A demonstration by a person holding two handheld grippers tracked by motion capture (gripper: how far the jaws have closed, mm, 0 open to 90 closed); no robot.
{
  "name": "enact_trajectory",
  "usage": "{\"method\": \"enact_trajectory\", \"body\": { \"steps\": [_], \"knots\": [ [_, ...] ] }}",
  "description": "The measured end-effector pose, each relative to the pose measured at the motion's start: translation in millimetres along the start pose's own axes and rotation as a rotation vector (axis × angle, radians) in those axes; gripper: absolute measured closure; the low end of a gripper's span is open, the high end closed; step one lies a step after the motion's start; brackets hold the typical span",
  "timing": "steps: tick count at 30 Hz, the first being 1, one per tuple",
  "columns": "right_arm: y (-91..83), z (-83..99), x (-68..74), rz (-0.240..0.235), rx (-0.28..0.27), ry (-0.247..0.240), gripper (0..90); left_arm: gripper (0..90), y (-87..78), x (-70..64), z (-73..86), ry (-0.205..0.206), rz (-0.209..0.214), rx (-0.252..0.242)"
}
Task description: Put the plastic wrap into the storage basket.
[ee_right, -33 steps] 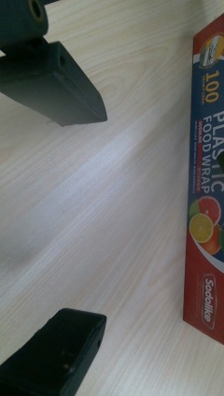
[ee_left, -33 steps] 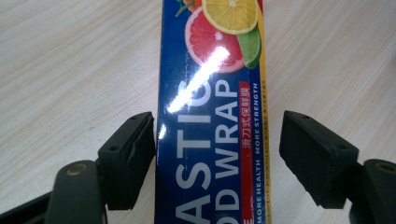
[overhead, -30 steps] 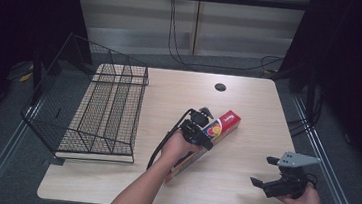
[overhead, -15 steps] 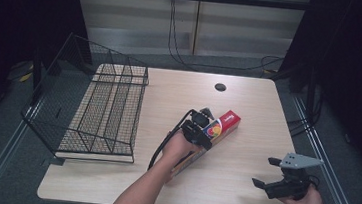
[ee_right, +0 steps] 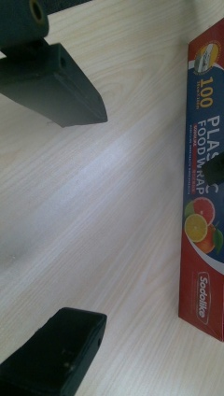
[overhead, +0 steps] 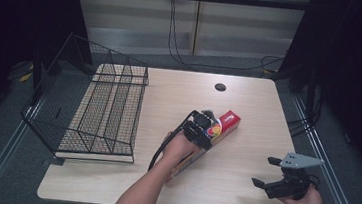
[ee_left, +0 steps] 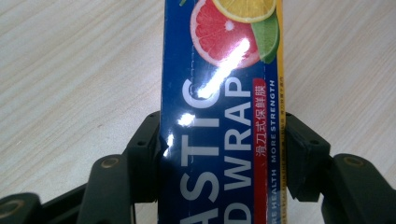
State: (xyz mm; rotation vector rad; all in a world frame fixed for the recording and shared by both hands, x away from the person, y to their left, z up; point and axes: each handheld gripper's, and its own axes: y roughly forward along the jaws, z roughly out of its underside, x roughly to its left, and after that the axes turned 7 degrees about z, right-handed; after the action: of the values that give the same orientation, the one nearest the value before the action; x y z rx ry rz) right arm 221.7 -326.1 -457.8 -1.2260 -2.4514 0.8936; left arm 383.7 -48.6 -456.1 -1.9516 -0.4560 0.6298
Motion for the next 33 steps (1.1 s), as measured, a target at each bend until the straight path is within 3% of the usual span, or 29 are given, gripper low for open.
{"method": "enact_trajectory", "body": {
  "steps": [8,15,20,26,29,33],
  "knots": [
    [3.0,-2.8,-0.9,-0.003,0.001,0.001,4.5,43.7,-1.6,-0.3,-3.7,-0.02,0.012,0.041],
    [5.3,-6.9,0.9,-0.013,-0.009,-0.015,4.1,44.1,-8.0,0.0,-1.8,-0.046,0.016,0.032],
    [6.9,-10.1,1.6,-0.015,-0.013,-0.025,3.5,44.2,-20.7,2.6,0.6,-0.064,0.039,0.014],
    [9.7,-11.8,1.8,-0.022,-0.018,-0.026,2.2,44.2,-36.0,2.5,-0.2,-0.073,0.004,0.013],
    [10.4,-12.4,0.8,-0.025,-0.021,-0.026,1.9,44.3,-45.4,8.1,0.9,-0.09,0.023,0.006],
    [11.4,-12.9,0.7,-0.026,-0.02,-0.021,1.9,44.2,-55.3,11.7,2.5,-0.101,0.012,-0.012]
  ]
}}
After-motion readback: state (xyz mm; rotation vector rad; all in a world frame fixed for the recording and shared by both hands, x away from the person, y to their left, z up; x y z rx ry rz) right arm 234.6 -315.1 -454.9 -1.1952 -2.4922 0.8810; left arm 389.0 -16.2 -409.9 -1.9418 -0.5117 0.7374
